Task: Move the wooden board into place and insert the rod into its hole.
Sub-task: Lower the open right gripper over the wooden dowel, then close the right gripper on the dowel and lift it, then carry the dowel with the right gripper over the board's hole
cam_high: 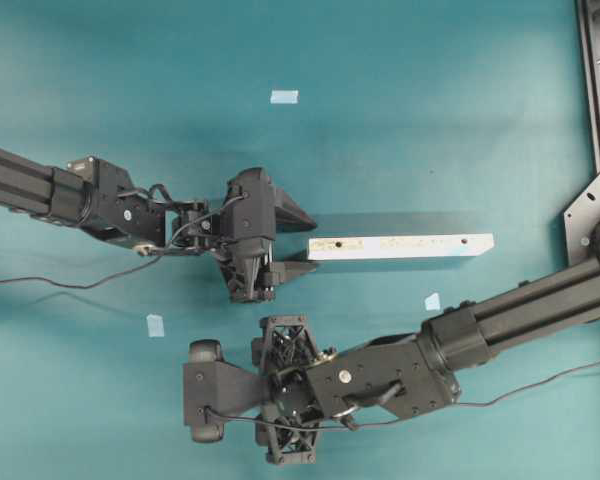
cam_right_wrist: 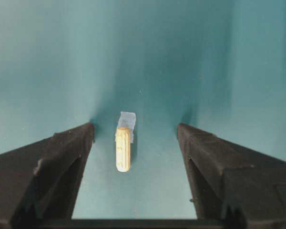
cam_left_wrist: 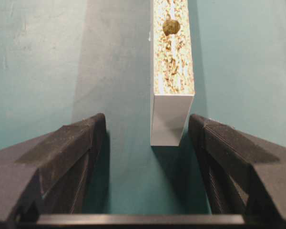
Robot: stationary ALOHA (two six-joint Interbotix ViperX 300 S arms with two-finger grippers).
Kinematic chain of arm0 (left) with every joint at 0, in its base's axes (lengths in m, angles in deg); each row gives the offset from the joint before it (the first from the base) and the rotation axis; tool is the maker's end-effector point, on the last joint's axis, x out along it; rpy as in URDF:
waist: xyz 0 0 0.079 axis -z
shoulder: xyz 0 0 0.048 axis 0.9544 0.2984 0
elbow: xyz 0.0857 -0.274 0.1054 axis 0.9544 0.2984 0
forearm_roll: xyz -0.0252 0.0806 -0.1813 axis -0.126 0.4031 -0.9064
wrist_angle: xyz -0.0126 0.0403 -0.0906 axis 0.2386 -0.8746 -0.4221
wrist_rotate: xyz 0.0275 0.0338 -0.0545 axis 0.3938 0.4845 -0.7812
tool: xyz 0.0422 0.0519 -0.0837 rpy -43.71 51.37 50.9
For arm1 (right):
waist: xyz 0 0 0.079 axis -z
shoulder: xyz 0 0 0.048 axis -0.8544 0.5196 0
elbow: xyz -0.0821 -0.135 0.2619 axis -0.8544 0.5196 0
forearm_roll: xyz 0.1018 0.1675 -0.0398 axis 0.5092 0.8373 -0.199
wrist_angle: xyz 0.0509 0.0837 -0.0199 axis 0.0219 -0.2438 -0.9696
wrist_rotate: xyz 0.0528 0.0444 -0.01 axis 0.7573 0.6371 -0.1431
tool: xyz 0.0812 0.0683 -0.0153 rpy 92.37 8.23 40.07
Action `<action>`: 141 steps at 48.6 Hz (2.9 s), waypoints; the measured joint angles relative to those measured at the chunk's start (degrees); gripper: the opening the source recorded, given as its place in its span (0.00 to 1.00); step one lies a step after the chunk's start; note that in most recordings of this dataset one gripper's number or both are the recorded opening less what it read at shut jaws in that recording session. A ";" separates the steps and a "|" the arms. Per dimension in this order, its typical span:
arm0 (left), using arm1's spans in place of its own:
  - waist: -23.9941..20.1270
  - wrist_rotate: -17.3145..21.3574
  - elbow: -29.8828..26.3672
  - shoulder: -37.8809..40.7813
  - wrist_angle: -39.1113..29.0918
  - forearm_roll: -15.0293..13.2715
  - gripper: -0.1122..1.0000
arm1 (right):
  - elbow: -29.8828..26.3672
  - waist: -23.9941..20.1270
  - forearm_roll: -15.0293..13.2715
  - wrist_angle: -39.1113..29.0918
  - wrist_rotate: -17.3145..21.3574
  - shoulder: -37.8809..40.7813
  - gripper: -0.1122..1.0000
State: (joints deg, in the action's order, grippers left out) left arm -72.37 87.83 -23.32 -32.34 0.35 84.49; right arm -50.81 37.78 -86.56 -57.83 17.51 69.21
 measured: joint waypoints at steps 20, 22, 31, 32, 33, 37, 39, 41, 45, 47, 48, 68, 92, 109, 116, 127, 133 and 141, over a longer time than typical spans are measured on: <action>0.00 0.00 0.00 0.00 0.00 -0.09 0.79 | 0.00 0.09 0.00 0.09 0.00 0.00 0.52; 0.00 0.00 0.00 0.00 0.00 0.00 0.79 | 0.00 0.00 0.00 0.09 0.00 0.00 0.52; 0.00 0.00 0.00 0.00 0.00 -0.09 0.79 | 0.00 0.00 0.00 0.18 0.00 0.00 0.51; 0.00 0.00 0.00 0.00 0.00 -0.09 0.79 | 0.00 0.00 0.00 0.09 0.00 0.00 0.51; 0.00 0.00 0.00 0.00 0.00 -0.09 0.79 | 0.00 0.09 0.00 0.18 0.00 0.00 0.51; 0.00 0.00 0.00 0.00 0.00 -0.09 0.79 | 0.00 0.09 0.00 0.18 0.00 0.00 0.47; 0.00 0.00 0.00 0.00 0.09 0.00 0.79 | 0.00 0.09 0.00 0.18 0.09 0.00 0.44; 0.09 0.00 0.00 0.00 0.00 -0.09 0.79 | 0.00 0.09 0.00 0.09 0.18 0.00 0.39; 0.00 0.00 0.00 0.00 0.00 -0.09 0.79 | 0.00 0.09 0.09 0.18 0.88 0.00 0.29; 0.00 0.00 0.00 0.00 0.00 -0.09 0.79 | 0.00 0.00 0.09 0.18 1.49 0.00 0.24; 0.00 0.00 0.00 0.00 0.00 -0.09 0.79 | 0.00 0.09 0.00 0.18 1.76 0.00 0.23; 0.00 0.00 0.00 0.00 0.00 -0.09 0.79 | 0.00 0.00 -0.26 1.76 2.55 0.00 0.21; 0.00 0.00 -0.09 0.00 -0.35 0.00 0.79 | 7.03 0.00 -7.12 11.34 2.72 -12.30 0.21; 0.00 0.00 -0.26 0.00 -0.53 -0.09 0.79 | 21.09 1.49 -8.44 21.18 2.72 -27.42 0.21; 0.09 0.00 -0.62 0.09 -0.70 -0.09 0.79 | 26.72 4.13 -8.44 26.10 2.72 -33.84 0.21; 0.09 0.00 -1.76 1.14 -0.53 -0.09 0.79 | 37.71 8.17 -8.44 38.23 2.81 -42.54 0.21; 0.00 0.00 -2.37 1.85 -0.35 -0.09 0.79 | 43.59 10.90 -8.44 45.00 2.37 -46.23 0.21; 0.09 0.00 -3.43 2.46 -0.26 -0.09 0.79 | 49.13 14.59 -8.44 52.73 1.67 -48.52 0.21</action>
State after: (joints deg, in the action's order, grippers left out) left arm -72.28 87.83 -26.74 -29.88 0.09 84.40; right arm -1.68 52.37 -95.00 -5.10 19.18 20.70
